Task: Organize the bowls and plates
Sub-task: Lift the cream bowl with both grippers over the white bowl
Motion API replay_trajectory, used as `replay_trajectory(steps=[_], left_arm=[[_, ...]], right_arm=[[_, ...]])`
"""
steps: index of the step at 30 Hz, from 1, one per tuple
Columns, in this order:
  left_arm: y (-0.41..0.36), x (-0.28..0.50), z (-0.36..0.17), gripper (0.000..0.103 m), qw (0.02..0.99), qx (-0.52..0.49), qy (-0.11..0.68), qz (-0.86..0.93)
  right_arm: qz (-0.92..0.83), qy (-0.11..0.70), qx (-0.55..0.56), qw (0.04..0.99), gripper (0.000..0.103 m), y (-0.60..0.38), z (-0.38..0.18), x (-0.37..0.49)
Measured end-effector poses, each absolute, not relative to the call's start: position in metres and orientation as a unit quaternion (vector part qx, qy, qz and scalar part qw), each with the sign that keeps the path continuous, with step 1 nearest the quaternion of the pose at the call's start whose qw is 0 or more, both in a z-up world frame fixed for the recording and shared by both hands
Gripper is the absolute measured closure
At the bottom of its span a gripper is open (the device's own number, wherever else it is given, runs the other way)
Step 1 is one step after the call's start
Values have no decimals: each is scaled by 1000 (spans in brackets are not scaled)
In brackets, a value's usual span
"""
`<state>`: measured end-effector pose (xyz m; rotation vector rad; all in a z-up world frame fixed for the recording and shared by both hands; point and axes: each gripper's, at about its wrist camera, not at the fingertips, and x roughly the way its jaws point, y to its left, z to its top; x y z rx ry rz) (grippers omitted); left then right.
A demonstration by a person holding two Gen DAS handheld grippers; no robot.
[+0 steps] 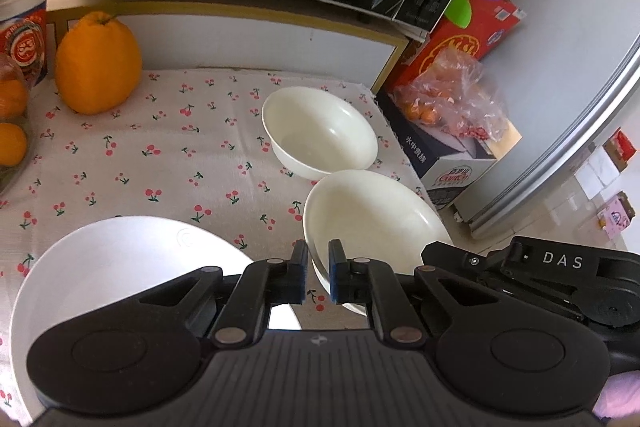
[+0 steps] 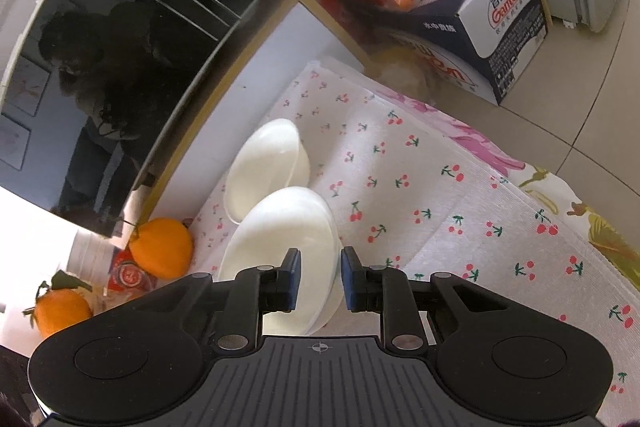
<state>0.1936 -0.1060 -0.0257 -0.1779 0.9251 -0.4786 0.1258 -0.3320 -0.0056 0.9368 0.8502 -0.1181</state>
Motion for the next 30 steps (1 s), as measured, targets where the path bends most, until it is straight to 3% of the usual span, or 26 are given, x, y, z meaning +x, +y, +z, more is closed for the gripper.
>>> replay_trajectory(steps=[30], left_arm=[[-80,128,12,94,861,-131,441,-217]], right_arm=[[-5,419,395,818,81,-318,56,66]])
